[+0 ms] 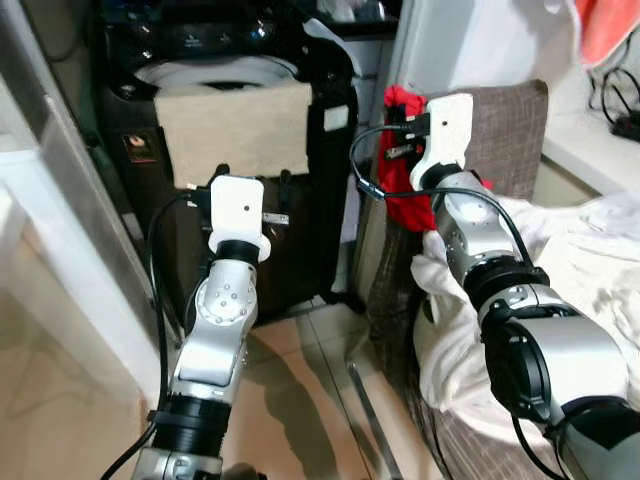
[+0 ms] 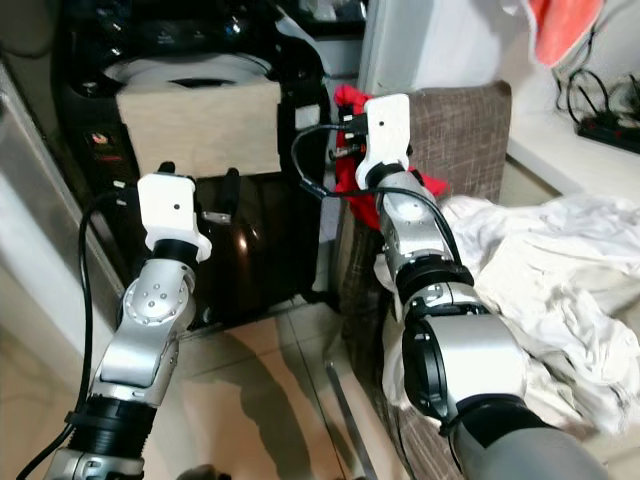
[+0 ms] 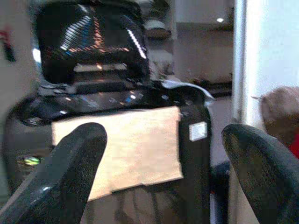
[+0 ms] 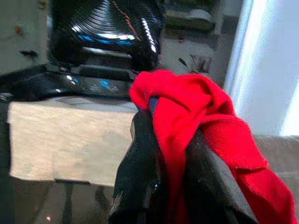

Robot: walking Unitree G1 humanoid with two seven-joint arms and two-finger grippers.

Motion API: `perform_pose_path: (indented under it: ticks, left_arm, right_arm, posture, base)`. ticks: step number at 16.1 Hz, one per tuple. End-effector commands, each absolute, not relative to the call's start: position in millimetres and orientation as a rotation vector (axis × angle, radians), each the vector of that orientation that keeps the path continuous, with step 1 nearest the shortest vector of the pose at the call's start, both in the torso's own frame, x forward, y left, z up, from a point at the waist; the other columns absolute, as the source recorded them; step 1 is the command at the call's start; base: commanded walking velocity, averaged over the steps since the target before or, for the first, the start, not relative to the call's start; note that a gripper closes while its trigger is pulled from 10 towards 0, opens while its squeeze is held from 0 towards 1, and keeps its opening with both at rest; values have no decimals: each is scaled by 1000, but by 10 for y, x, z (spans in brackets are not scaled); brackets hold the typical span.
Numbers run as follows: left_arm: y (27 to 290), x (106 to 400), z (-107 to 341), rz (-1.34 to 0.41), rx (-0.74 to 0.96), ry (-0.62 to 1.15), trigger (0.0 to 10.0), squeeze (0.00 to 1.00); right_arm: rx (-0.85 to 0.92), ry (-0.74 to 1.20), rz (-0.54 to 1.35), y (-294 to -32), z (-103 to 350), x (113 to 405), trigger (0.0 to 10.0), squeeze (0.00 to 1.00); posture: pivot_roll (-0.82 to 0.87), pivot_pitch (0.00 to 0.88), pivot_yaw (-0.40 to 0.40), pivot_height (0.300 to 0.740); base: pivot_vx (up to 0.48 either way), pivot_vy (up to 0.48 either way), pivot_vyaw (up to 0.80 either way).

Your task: Clothes washing

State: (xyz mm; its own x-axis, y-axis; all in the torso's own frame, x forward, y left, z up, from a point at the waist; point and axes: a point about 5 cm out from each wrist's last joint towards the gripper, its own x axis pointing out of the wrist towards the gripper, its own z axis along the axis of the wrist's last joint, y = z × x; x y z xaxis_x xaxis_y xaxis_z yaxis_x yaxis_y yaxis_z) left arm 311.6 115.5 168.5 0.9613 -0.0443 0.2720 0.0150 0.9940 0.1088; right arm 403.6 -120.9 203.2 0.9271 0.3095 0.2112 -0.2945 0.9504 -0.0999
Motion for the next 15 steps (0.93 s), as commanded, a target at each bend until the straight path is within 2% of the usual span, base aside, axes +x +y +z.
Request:
perform_pose_path:
  ticks: [1,6,8,10,11,13,15]
  left_arm:
    - [1143,3121,1741,-35,95,-299,10000,0]
    - [1122,3141,1740,-49,113,-294,10000,0]
    - [1107,3141,1738,-60,133,-294,10000,0]
    - [1078,3136,1746,-79,153,-308,10000,0]
    - [1059,3109,1789,-130,127,-338,10000,0]
    - [1065,3111,1799,-125,138,-343,10000,0]
    - [1075,3105,1822,-114,136,-353,10000,0]
  right_arm:
    - [-91,-270,318,-1206,2134,4045,0,0]
    - [-99,-285,316,-1241,2204,4061,0,8]
    - [-96,-285,312,-1250,2202,4061,0,20]
    - [-92,-282,300,-1264,2208,4068,0,27]
    - [-83,-285,252,-1305,2245,4086,0,16]
    - [-93,-290,212,-1337,2280,4099,0,12]
    - [-170,-393,203,-1302,2474,4094,0,8]
  posture:
    - [73,0,-39,740]
    - [76,0,-36,740]
    - [78,0,-35,740]
    - [77,0,-35,740]
    - [77,0,-36,740]
    - [77,0,-36,740]
    - [76,0,-32,740]
  base:
    - [472,0,406]
    - [465,0,408]
    - [0,0,403]
    - [0,0,0]
    - [480,0,0]
    - [480,0,0]
    - [480,0,0]
